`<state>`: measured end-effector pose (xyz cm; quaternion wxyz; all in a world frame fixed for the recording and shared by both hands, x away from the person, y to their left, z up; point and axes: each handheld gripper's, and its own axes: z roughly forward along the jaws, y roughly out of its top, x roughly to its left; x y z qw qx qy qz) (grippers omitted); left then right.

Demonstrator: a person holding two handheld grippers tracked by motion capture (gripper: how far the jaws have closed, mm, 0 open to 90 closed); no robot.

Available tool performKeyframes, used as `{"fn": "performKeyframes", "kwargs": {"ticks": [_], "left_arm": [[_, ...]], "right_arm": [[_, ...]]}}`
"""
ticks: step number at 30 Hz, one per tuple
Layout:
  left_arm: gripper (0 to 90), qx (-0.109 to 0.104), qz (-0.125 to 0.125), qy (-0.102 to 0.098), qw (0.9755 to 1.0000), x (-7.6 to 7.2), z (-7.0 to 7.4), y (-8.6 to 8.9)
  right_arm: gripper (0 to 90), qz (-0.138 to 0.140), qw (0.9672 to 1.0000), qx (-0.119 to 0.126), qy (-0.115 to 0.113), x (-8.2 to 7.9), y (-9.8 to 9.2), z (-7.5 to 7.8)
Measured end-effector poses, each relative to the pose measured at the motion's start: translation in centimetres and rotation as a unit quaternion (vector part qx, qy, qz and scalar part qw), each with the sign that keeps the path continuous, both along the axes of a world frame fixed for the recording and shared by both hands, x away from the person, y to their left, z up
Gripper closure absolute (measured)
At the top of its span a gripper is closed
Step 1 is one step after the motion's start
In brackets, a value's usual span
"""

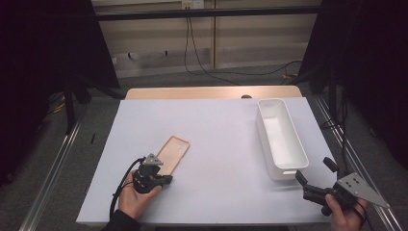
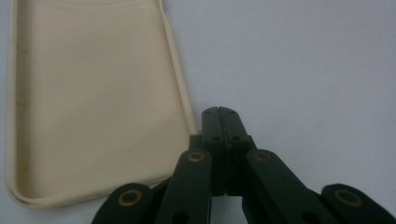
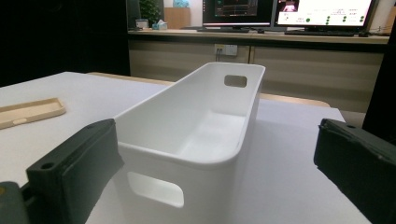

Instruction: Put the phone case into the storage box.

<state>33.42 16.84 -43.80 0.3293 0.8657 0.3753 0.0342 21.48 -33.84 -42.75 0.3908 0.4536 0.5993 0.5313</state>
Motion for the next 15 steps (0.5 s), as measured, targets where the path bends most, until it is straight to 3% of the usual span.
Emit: {"fn": "performKeyframes", "kwargs": {"ticks": [7, 9, 12, 15], "left_arm": [[85.1, -0.032, -0.016, -0.042, 0.9985, -0.6, 0.7, -0.1], [80.5, -0.043, -0.021, -0.053, 0.9975, -0.8, 0.9, -0.2], [68.0, -0.054, -0.02, -0.084, 0.9948, -1.2, 1.3, 0.0], [61.3, -0.07, -0.019, -0.098, 0.9926, -1.4, 1.7, 0.2]], "right_arm": [[0.0, -0.001, 1.0, 0.001, -0.001, 0.0, 0.0, 0.0], [0.0, -0.001, 1.0, 0.0, 0.001, 0.0, 0.0, 0.0], [0.0, -0.001, 1.0, 0.0, 0.001, 0.0, 0.0, 0.0], [0.0, 0.0, 1.0, -0.001, 0.0, 0.0, 0.0, 0.0]]}}
